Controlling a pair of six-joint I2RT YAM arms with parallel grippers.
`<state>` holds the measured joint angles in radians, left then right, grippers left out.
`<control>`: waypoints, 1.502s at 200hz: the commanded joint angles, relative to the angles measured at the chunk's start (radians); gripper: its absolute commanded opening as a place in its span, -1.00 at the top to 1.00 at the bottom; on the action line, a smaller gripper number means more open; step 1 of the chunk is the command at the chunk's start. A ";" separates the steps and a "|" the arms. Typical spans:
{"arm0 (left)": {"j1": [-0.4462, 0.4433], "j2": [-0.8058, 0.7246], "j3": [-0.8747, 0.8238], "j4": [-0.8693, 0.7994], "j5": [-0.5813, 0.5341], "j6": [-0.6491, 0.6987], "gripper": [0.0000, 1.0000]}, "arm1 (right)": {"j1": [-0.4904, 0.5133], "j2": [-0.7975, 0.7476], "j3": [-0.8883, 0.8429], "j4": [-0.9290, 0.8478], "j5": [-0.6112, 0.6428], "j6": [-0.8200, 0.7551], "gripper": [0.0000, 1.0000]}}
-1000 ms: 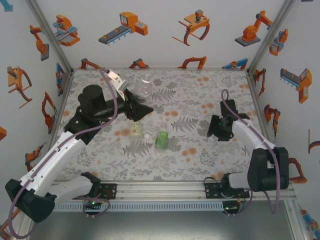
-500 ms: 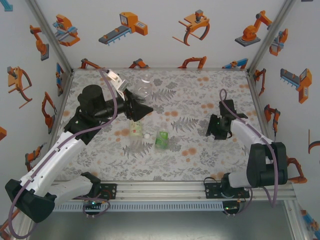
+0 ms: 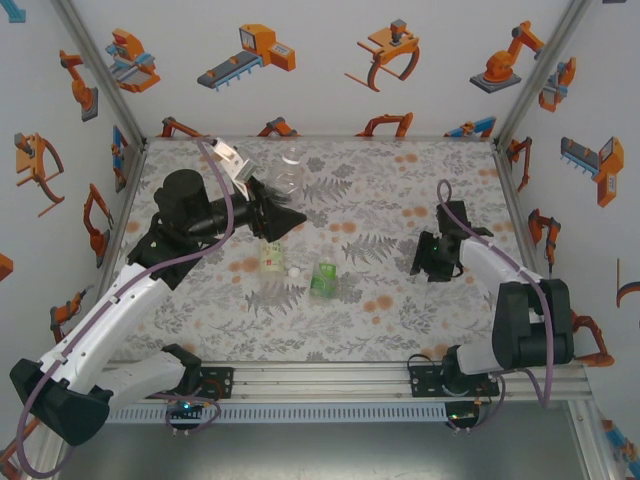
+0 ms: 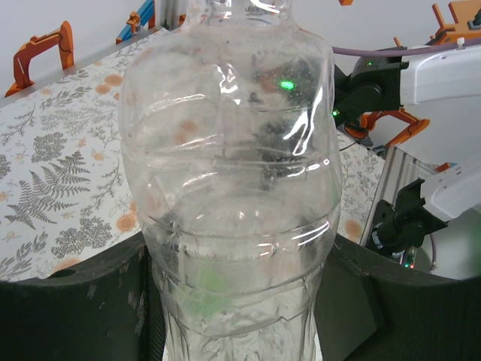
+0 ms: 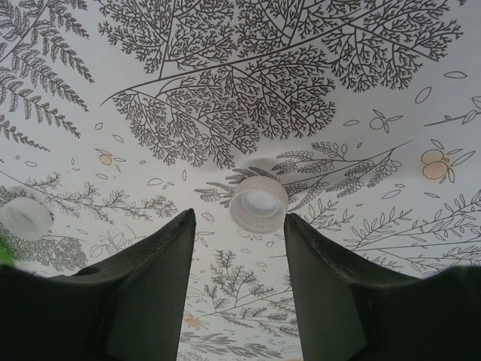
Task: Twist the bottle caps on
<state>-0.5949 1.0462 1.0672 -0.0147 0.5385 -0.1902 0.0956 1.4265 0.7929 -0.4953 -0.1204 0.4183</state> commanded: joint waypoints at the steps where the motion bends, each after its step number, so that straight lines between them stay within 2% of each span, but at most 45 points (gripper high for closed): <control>1: 0.003 -0.024 -0.006 0.041 0.001 -0.009 1.00 | -0.005 0.014 -0.001 0.001 -0.007 -0.010 0.01; 300: 0.003 -0.046 -0.021 0.047 -0.018 -0.004 1.00 | 0.010 0.041 0.060 0.024 -0.055 0.030 0.04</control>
<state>-0.5949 1.0290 1.0569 -0.0074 0.5236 -0.1898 0.0982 1.4494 0.8333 -0.4816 -0.1688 0.4309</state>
